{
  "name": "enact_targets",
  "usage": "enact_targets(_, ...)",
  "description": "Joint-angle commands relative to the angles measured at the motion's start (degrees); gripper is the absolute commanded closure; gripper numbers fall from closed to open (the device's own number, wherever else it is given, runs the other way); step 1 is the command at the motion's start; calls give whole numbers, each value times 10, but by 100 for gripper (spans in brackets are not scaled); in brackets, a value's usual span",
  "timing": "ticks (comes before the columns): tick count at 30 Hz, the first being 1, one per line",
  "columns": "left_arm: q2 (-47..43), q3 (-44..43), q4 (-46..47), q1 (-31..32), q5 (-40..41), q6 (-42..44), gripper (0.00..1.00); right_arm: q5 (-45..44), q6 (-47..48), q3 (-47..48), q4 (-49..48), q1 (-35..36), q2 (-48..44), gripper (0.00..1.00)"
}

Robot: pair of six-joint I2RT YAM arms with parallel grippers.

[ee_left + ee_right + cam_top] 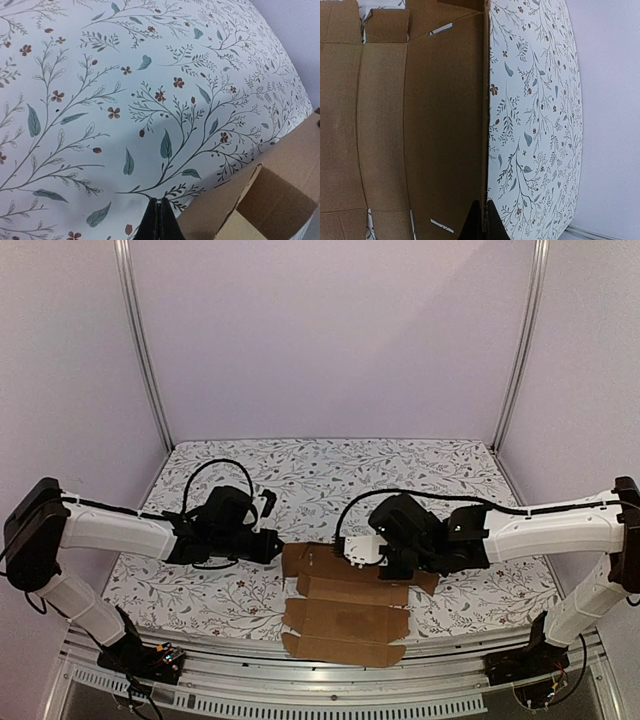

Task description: Fold the paper box

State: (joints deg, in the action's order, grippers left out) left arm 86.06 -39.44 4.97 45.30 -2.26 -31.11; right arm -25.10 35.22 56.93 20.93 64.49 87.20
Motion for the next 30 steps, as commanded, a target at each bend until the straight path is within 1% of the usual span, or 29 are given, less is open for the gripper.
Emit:
enact_targets(1,12,-12,24,-10,-36,-8,100,-34,1,-11,-20,15,10,100)
enact_targets(6,14,-3,33,-7,-66,-19,100,-79,9,-13,-38,26,24,100)
enact_targets(11,15,10,45,1,-79,-24,100,-110,18,-25,-70,36,29,100)
enact_targets(30,13,38,69,37,-79,-32,100,-250,62,-67,-174,97,62,100)
